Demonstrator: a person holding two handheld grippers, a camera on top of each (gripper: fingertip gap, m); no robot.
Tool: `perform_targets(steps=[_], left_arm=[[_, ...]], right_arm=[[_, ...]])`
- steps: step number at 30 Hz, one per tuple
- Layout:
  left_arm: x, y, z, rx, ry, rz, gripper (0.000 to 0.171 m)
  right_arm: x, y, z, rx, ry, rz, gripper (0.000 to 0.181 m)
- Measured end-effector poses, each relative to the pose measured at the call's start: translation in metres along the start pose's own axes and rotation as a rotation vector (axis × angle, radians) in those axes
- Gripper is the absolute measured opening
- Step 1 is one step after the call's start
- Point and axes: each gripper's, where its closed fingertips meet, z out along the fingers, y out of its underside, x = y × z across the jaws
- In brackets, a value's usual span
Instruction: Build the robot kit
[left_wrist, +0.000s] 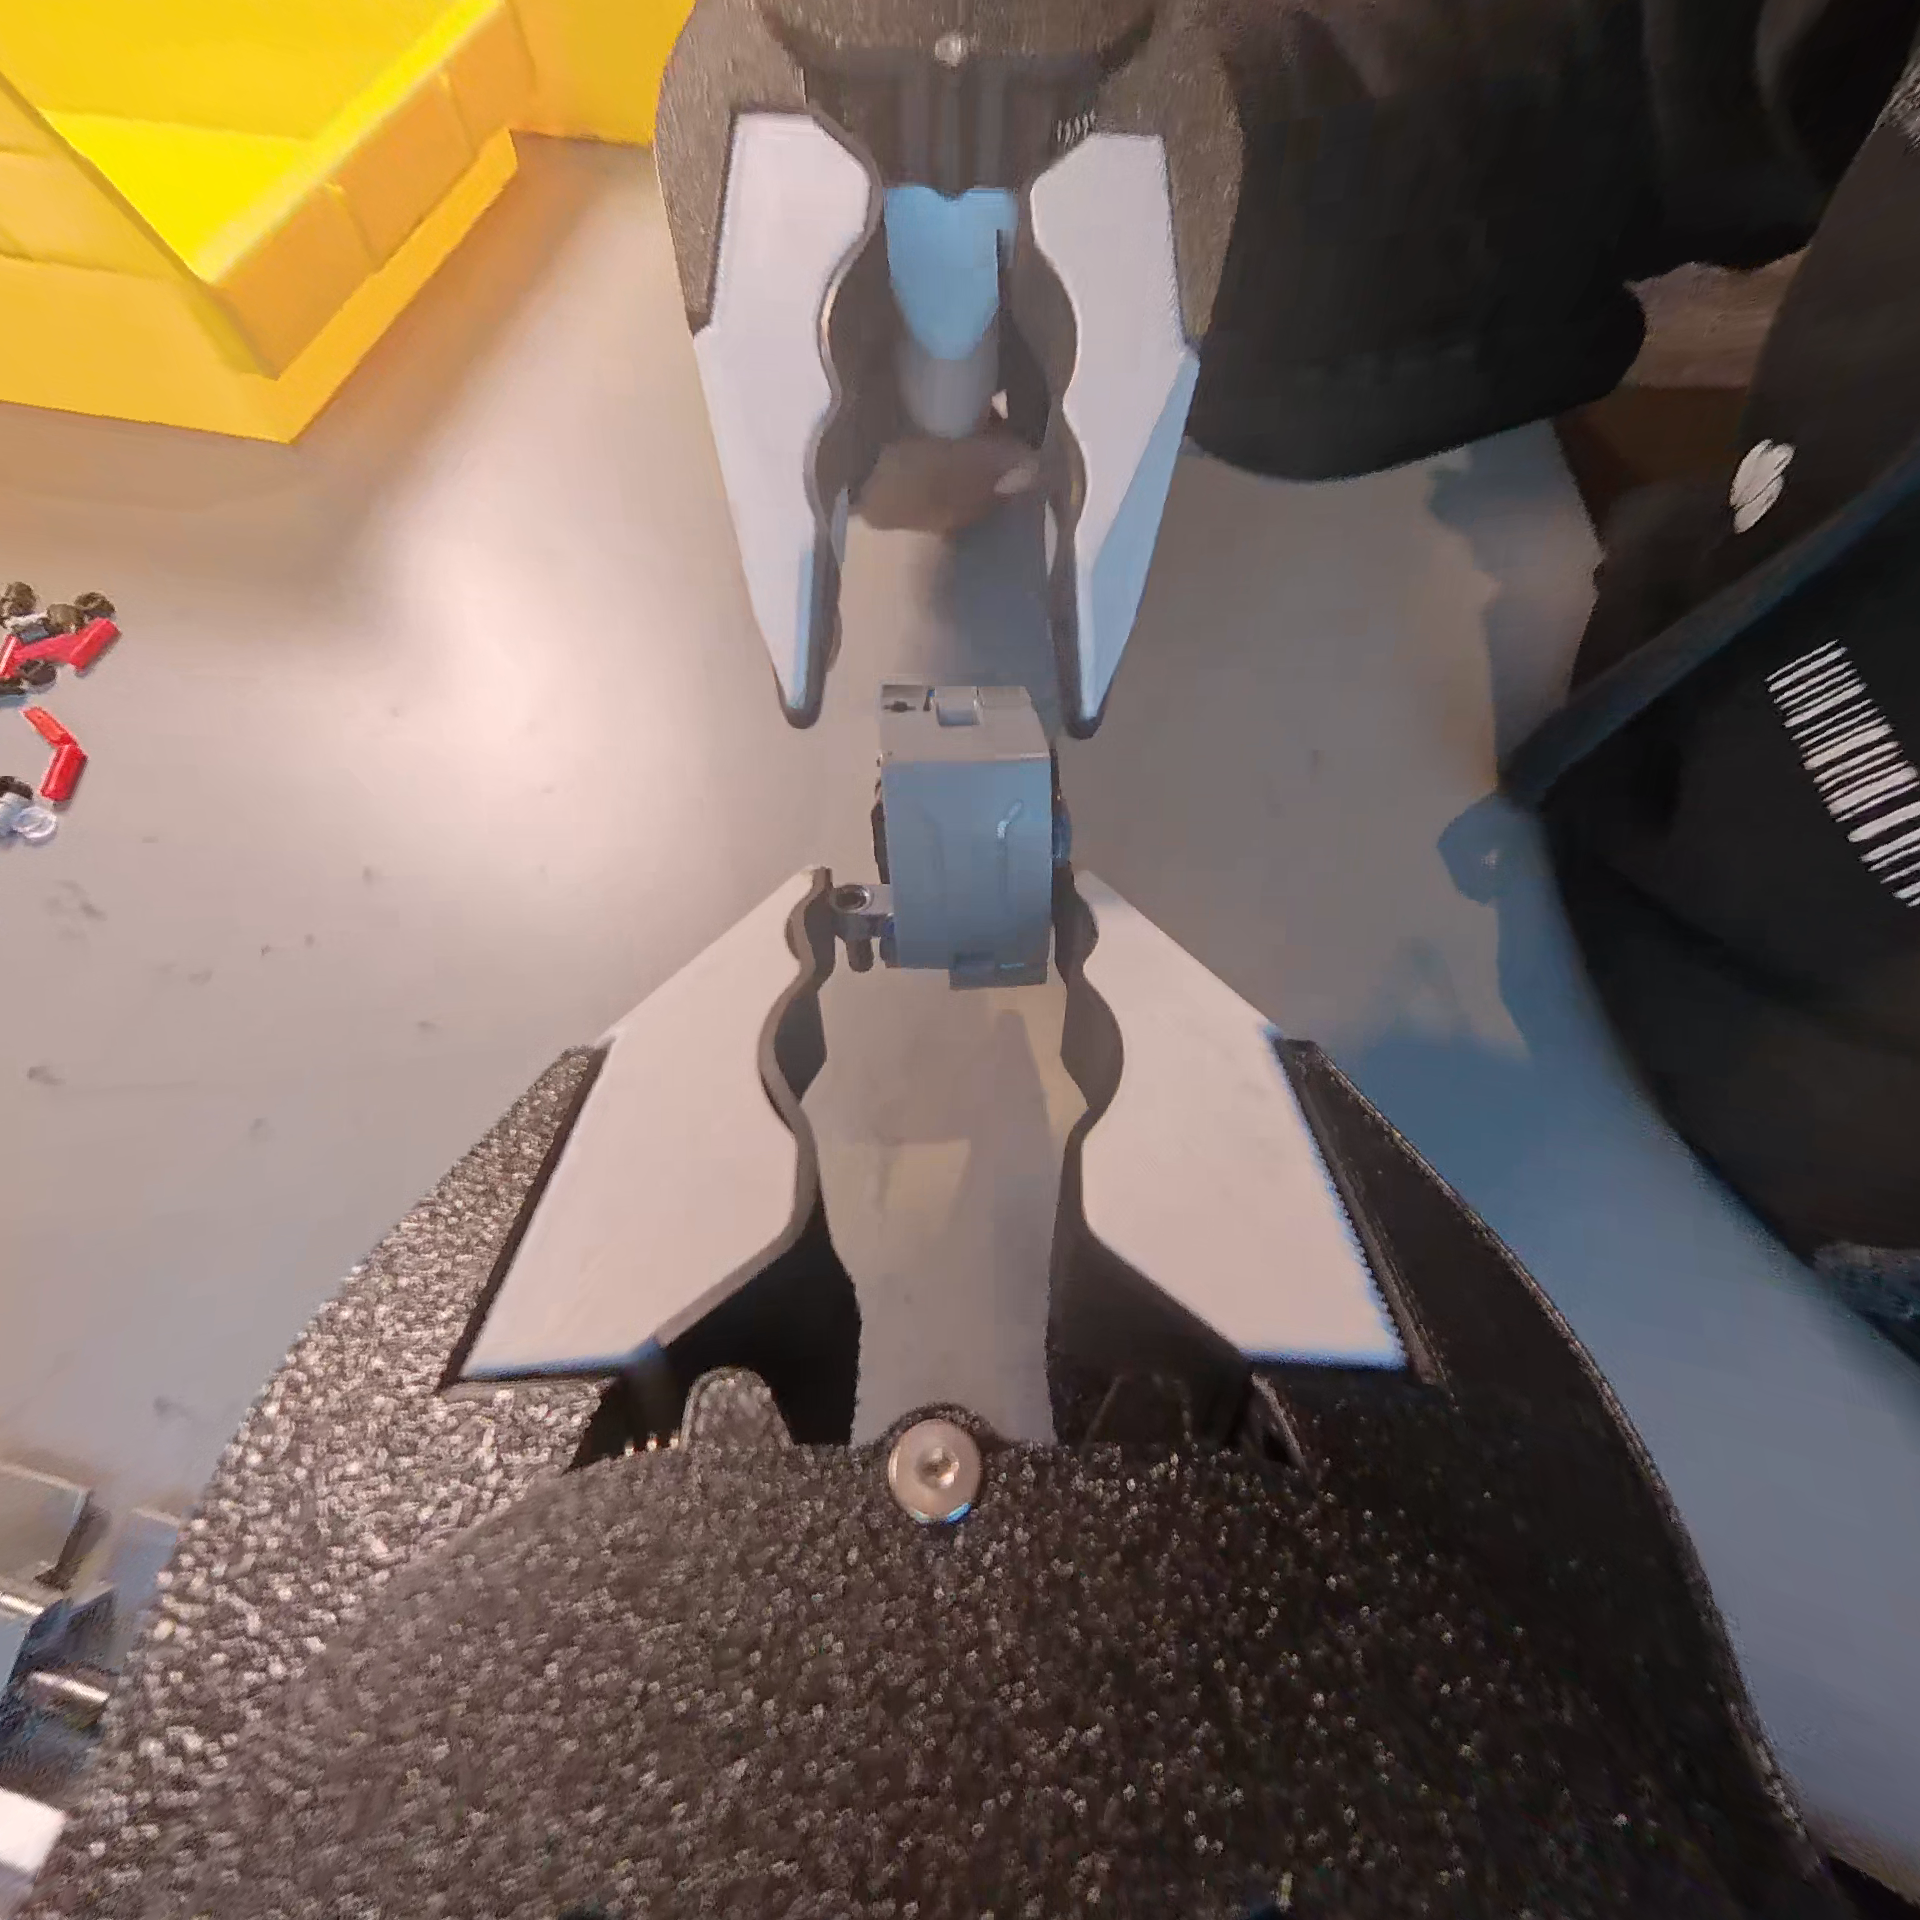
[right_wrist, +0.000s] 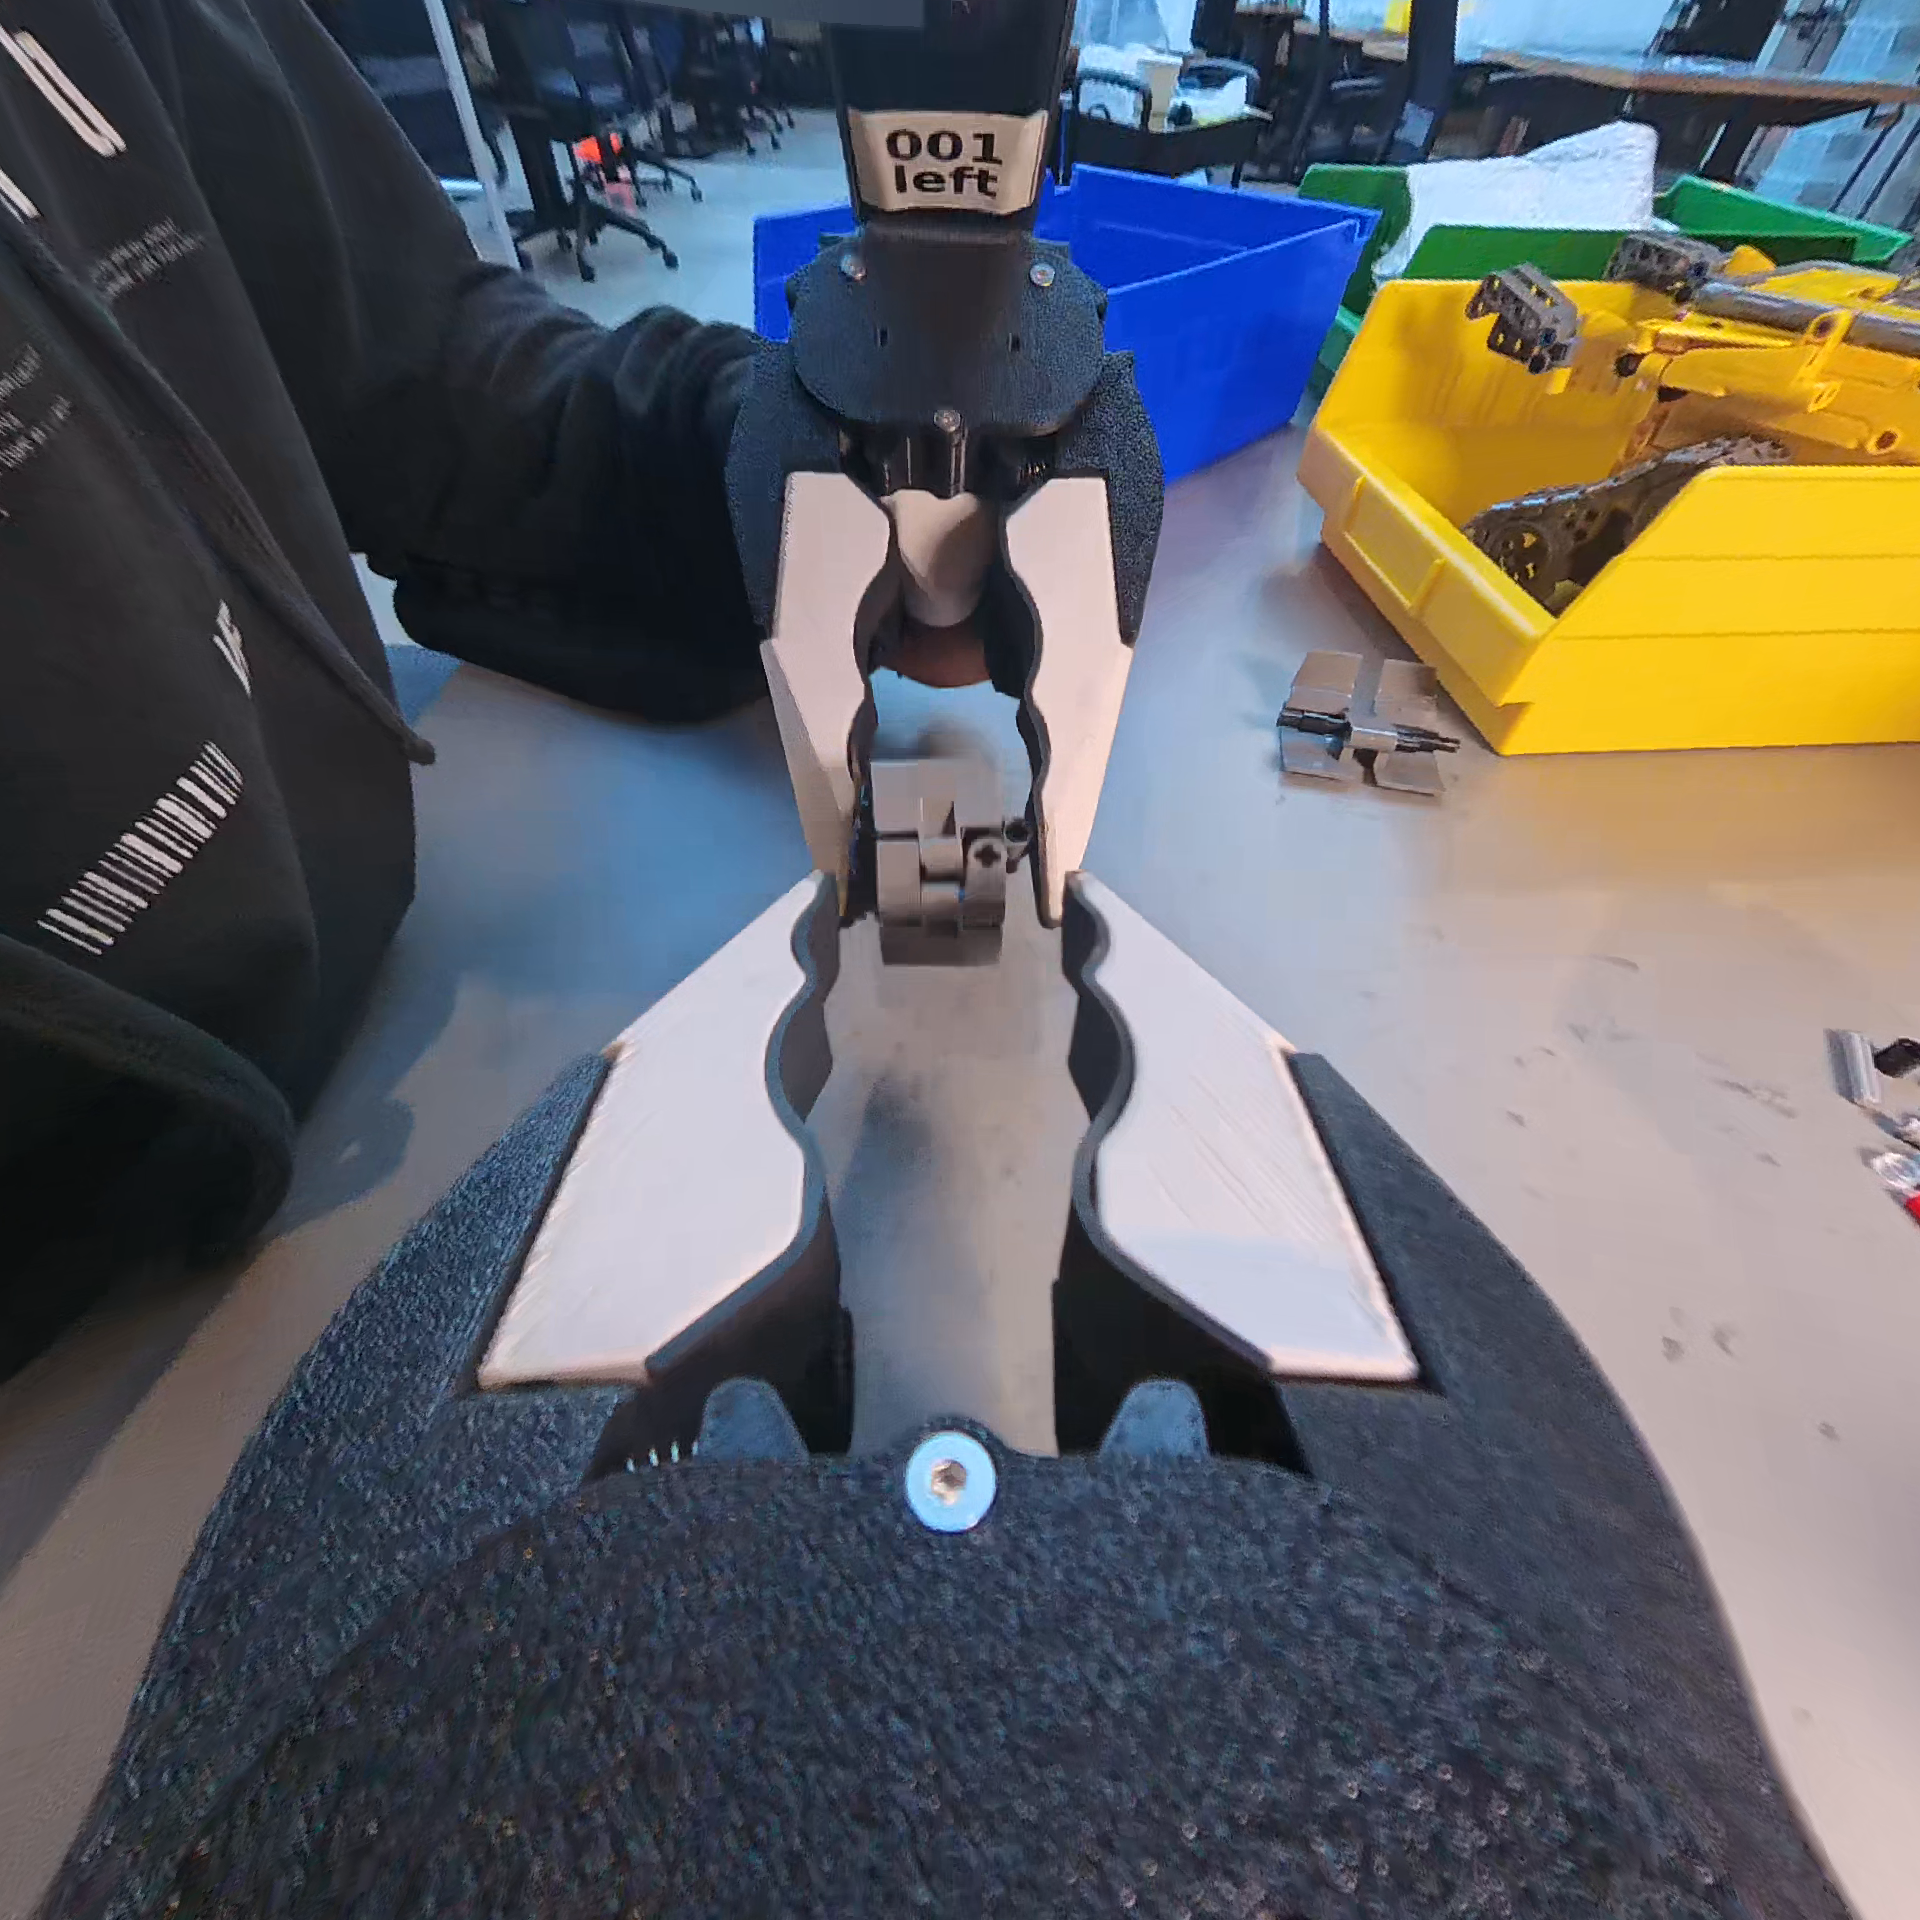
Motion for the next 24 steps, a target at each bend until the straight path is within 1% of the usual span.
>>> perform_targets(steps=[2, 4, 6, 7, 10, 13, 14, 16, 20, 22, 24], left_arm=[[0.000, 0.009, 0.005, -0.063, -0.015, 0.025, 0.041], [0.003, 0.012, 0.009, -0.088, -0.013, 0.024, 0.041], [0.002, 0.014, 0.009, -0.107, -0.032, 0.041, 0.041], [0.001, 0.015, 0.008, -0.107, -0.037, 0.047, 0.041], [0.000, 0.001, 0.002, -0.028, -0.043, 0.040, 0.042], [-0.002, -0.013, -0.006, 0.055, -0.042, 0.026, 0.040], [-0.001, -0.016, -0.007, 0.069, -0.038, 0.023, 0.040], [0.000, -0.018, -0.007, 0.078, -0.037, 0.032, 0.040], [0.002, -0.010, -0.001, 0.016, -0.047, 0.060, 0.040], [0.001, -0.005, 0.000, -0.017, -0.061, 0.071, 0.039], [0.001, -0.002, 0.002, -0.044, -0.069, 0.080, 0.039]], right_arm=[[-0.004, -0.001, 0.004, -0.020, -0.003, -0.016, 0.045], [-0.008, 0.004, 0.012, -0.069, 0.003, -0.044, 0.044], [-0.010, 0.014, 0.018, -0.130, 0.010, -0.065, 0.031], [-0.009, 0.014, 0.019, -0.125, 0.013, -0.063, 0.031], [-0.007, 0.006, 0.011, -0.065, -0.013, -0.006, 0.029], [-0.004, 0.005, 0.003, -0.024, -0.023, -0.010, 0.028], [-0.004, 0.006, 0.002, -0.029, -0.035, 0.000, 0.028], [-0.004, 0.017, 0.003, -0.099, -0.036, -0.028, 0.028], [-0.005, 0.027, 0.005, -0.168, -0.016, -0.075, 0.030], [-0.004, 0.020, 0.004, -0.145, -0.007, -0.081, 0.038], [-0.006, 0.012, 0.004, -0.113, -0.010, -0.071, 0.038]])
